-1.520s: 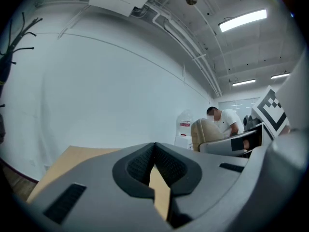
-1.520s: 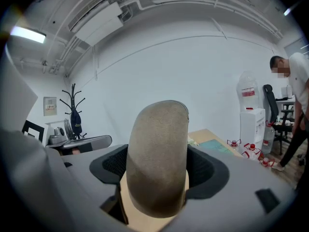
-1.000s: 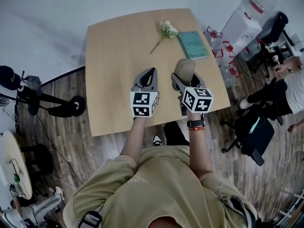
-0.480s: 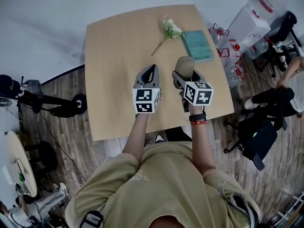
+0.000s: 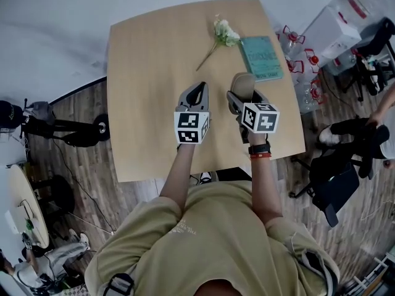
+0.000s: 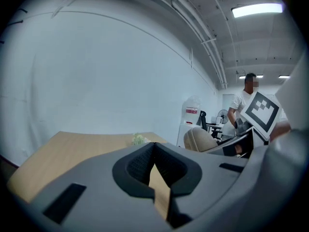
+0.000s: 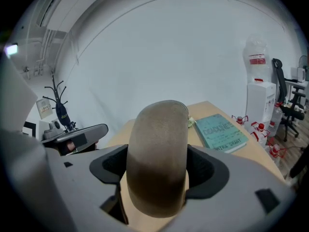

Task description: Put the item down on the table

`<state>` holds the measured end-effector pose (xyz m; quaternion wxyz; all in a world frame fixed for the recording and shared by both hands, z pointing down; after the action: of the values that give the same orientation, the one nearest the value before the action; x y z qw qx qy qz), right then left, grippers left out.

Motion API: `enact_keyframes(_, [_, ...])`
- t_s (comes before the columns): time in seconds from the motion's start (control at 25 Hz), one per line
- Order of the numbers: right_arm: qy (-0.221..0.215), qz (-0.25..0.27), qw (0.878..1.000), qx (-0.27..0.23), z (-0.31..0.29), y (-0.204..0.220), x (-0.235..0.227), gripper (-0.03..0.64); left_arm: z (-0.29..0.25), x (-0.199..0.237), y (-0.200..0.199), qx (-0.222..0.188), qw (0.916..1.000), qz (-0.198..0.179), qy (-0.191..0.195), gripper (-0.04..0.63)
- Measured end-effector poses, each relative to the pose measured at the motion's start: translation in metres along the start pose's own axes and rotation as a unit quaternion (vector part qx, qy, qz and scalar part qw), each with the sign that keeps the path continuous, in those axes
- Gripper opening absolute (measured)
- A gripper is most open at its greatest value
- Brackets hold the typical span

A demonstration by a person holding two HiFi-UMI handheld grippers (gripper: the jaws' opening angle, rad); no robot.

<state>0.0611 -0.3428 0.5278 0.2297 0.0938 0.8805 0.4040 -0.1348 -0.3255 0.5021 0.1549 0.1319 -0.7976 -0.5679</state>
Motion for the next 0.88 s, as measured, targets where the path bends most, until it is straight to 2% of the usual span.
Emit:
enact_keyframes(0.4, [-0.002,-0.009,0.999,0.048,-0.039,0.006,-0.031,0.374,-0.037,0.004,0.014,0.028,0.9995,0.016,0.002,0.023])
enact_keyframes(0.88, [0.007,-0.022,0.989,0.143,-0.084,0.029,-0.057,0.376,-0.069,0.008,0.032,0.060,0.9977,0.029,0.012,0.023])
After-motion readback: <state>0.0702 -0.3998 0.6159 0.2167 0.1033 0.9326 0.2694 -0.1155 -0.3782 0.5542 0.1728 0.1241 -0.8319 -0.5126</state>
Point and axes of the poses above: the fingertips, and each gripper's own axes: z backward along the fingers, x to its left, y out of its underside, the point moved 9 cm from there along z, backward along the fingers, and after that the axes turned 4 degrees about x, right-handed, at the moved point
